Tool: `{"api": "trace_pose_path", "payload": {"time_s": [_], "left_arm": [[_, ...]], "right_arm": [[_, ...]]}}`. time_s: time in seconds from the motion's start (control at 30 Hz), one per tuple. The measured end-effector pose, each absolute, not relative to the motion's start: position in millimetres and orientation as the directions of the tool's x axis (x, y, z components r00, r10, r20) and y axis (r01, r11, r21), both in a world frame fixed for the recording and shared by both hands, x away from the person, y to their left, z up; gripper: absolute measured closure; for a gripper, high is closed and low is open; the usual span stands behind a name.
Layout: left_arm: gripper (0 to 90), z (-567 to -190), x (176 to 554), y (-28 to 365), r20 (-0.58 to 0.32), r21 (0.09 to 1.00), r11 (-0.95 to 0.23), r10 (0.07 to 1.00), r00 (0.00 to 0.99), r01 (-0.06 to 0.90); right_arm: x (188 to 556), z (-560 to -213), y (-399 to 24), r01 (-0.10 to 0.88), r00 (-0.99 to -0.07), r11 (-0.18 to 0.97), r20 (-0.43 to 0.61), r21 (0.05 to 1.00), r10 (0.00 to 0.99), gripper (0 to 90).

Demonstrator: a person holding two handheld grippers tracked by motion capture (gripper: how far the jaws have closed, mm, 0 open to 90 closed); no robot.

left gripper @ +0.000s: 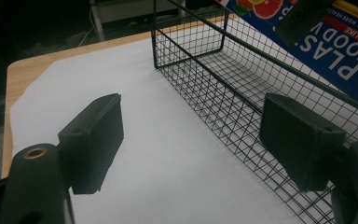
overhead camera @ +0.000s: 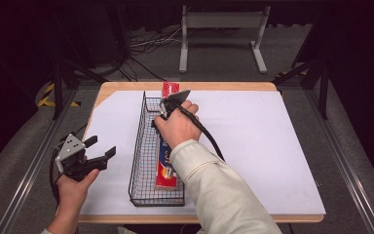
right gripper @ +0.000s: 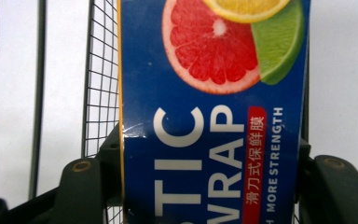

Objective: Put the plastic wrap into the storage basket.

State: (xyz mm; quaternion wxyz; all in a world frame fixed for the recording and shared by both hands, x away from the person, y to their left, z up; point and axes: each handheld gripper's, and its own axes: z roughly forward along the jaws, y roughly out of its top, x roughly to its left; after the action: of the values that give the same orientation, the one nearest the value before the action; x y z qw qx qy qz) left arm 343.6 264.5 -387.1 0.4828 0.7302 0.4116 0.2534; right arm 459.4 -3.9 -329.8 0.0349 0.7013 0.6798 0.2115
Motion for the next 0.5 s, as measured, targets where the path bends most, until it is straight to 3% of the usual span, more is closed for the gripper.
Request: {"api": "trace_pose_path", "payload": {"time_s": [0.5], "left_arm": [[22.5,-388,344,264,-0.026,0.911,-0.200,0.845,0.534,0.361]], "right_arm": [[461,-357,4,0.955,-0.015,-0.042,0.190,0.294,0.982,39.3]]}}
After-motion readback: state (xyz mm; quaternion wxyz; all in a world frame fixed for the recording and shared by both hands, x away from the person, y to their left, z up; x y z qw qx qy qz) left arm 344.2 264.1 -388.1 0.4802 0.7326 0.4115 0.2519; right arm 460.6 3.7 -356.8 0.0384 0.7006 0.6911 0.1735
